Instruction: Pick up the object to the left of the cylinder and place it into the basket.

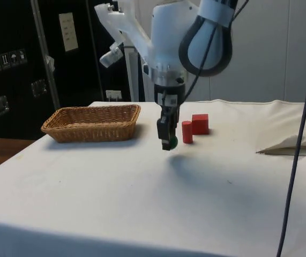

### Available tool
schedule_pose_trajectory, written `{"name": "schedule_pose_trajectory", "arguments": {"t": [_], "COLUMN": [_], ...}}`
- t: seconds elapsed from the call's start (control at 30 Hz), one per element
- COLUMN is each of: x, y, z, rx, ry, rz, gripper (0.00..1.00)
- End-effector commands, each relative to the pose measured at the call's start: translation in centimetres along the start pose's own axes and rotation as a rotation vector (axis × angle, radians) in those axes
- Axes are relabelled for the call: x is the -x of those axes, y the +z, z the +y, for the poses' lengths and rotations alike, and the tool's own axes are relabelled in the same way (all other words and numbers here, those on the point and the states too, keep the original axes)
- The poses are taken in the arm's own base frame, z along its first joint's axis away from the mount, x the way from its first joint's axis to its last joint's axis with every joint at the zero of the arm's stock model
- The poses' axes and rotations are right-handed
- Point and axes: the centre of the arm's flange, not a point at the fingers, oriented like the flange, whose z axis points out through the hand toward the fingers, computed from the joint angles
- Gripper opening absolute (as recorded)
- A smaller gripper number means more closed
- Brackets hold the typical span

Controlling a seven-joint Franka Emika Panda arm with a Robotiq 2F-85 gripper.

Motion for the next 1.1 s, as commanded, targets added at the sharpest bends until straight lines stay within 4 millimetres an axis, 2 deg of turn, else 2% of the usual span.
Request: {"name": "schedule_pose_trajectory", "arguments": {"t": [0.0,0.4,0.63,0.73,1.0,1.07], "x": [-0.3,-3.4,-6.3,-6.7,-9.7,-9.9], "y": [-0.3,-2.4,-3.7,-3.7,-4.5,-4.5], "z": [0.2,1.5,3.3,3.6,5.5,5.6], "rx": [0.001,-0.001,0.010,0.021,0.039,0.055], "ry": [-0.002,0.002,0.005,0.005,0.007,0.009], "rz": [-0.006,0.008,0.010,0.017,0.019,0.024], "gripper": [0.00,0.00,0.00,0.00,0.00,0.00]}}
